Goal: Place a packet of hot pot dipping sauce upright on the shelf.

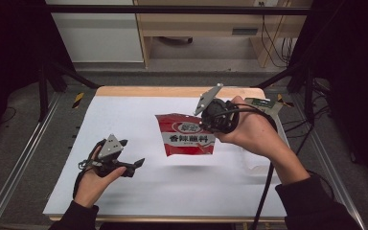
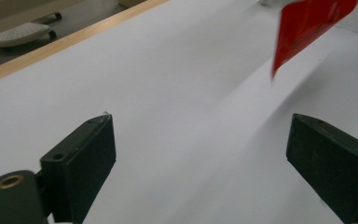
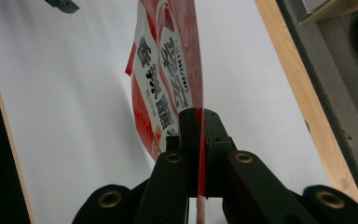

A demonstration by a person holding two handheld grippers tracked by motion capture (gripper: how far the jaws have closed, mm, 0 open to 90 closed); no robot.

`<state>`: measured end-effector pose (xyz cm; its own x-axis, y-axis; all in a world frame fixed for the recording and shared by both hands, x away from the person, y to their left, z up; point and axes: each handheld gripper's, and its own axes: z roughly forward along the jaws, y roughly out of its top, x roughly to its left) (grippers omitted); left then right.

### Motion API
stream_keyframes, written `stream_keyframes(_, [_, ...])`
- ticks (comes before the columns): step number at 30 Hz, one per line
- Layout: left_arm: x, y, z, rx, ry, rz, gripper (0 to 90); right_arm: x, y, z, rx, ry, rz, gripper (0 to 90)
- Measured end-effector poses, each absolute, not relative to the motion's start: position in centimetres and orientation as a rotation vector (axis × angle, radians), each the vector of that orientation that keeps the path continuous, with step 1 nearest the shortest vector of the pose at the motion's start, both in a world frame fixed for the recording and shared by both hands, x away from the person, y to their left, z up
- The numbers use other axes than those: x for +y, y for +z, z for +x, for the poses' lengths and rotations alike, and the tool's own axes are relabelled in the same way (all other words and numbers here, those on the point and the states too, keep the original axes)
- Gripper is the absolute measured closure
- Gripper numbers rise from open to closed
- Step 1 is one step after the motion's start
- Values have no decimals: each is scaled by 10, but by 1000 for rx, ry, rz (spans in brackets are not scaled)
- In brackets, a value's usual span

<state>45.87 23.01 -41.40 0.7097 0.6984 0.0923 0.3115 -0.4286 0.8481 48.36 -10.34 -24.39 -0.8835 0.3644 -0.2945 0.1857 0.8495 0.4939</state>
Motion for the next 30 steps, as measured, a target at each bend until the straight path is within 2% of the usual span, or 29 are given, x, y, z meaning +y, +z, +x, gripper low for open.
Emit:
stream_keyframes(8, [253, -435, 458, 855, 587, 1979, 65, -126, -226, 480, 2610, 689, 460, 897])
stream_keyframes(30, [256, -441, 459, 865, 642, 2013, 54, -202, -198, 462, 2507, 724, 599, 898])
